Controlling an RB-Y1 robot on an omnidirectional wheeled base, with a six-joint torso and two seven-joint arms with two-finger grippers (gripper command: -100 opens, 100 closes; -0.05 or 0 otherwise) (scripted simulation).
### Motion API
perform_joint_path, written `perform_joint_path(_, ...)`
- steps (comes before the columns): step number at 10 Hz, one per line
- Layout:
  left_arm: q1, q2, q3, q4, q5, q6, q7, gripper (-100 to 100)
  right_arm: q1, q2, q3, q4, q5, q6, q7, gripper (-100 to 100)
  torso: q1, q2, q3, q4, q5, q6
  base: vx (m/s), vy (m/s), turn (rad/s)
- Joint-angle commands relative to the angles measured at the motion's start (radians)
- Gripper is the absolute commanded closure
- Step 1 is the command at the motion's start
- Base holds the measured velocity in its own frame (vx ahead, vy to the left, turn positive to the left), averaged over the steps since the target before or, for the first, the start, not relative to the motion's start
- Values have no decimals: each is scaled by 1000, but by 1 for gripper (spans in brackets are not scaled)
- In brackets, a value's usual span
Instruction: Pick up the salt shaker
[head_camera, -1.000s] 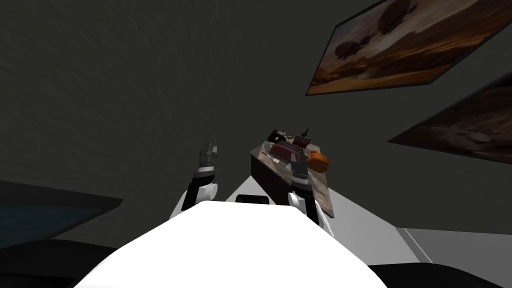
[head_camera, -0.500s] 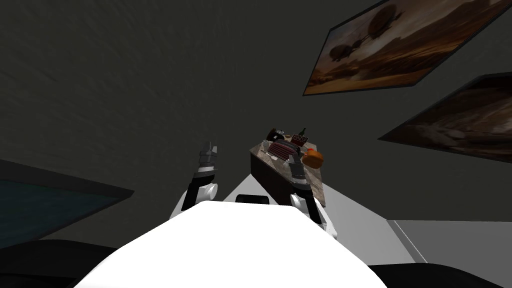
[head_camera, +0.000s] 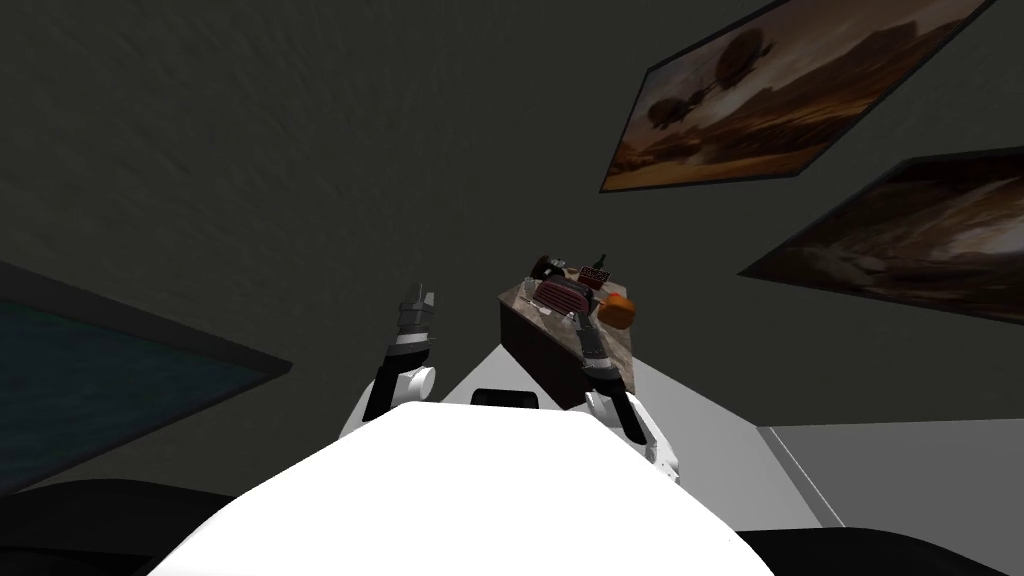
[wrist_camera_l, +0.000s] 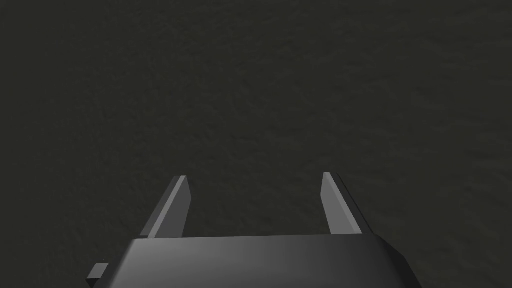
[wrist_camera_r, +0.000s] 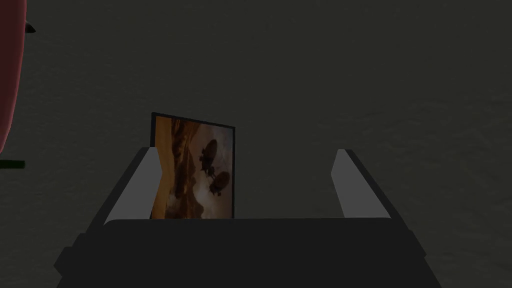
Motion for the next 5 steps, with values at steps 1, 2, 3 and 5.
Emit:
perform_joint_path(1,0,0,0,0,0,0,0,0,-7,-36,2,36,3,-3,26,-100,0,0,0,0,0,0,-85,-22,4)
perform_joint_path(2,0,0,0,0,0,0,0,0,-10,-59,2,56,7,-3,40,-100,0,0,0,0,0,0,-81,-7,10)
perform_joint_path(3,0,0,0,0,0,0,0,0,-13,-81,2,76,13,-1,54,-100,1,0,0,0,0,0,-77,-7,8)
perform_joint_path(5,0,0,0,0,0,0,0,0,-18,-124,0,118,30,7,80,-100,0,-2,-1,0,0,0,-53,-17,24)
